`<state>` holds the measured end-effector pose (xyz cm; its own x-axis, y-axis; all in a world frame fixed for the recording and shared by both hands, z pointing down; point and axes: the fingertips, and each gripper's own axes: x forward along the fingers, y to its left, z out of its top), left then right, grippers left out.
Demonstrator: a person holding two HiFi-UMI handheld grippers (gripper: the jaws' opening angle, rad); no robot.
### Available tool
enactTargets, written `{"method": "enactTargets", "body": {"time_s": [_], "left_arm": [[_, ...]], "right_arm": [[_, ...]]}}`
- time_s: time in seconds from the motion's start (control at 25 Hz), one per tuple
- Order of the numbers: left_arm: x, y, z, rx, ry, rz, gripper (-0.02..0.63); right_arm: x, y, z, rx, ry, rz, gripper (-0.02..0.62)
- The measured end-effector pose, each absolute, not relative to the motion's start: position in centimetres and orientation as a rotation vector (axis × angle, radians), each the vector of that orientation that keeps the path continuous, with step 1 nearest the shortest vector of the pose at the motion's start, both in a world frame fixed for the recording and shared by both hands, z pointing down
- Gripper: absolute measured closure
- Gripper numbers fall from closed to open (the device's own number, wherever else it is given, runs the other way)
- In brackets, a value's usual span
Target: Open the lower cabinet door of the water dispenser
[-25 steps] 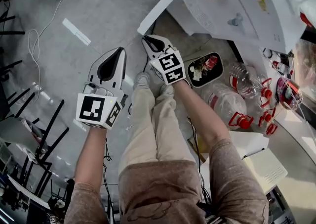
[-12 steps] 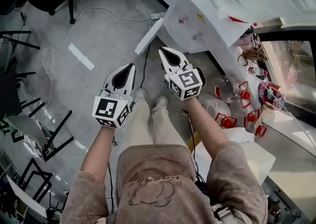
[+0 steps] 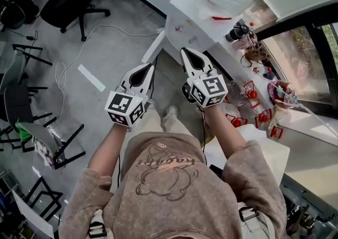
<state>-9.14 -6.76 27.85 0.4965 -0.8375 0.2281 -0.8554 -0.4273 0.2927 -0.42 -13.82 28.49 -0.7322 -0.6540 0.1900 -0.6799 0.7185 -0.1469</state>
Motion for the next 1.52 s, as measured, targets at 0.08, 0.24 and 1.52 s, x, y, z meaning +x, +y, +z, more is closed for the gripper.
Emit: {"method": "enactTargets", "body": {"time_s": [0.08,0.24,1.52], "left_arm": [[-7.9,-6.1,26.6,2.411,-1.375,0.065,0.594],[-5.1,-4.8,24.6,2.491,-1.3,0.085,0.594],[-1.1,-4.1,23.3,2.583,-1.271,0.044,0.594]], "right_arm": [[0.7,-12.8,26.8,1.111,-2.801,0.291,0.588],[3.4,-10.4,24.1,1.163,-2.818,0.282,0.588],[11.8,-1.8,24.7,1.394,-2.702,0.242,0.589]]}}
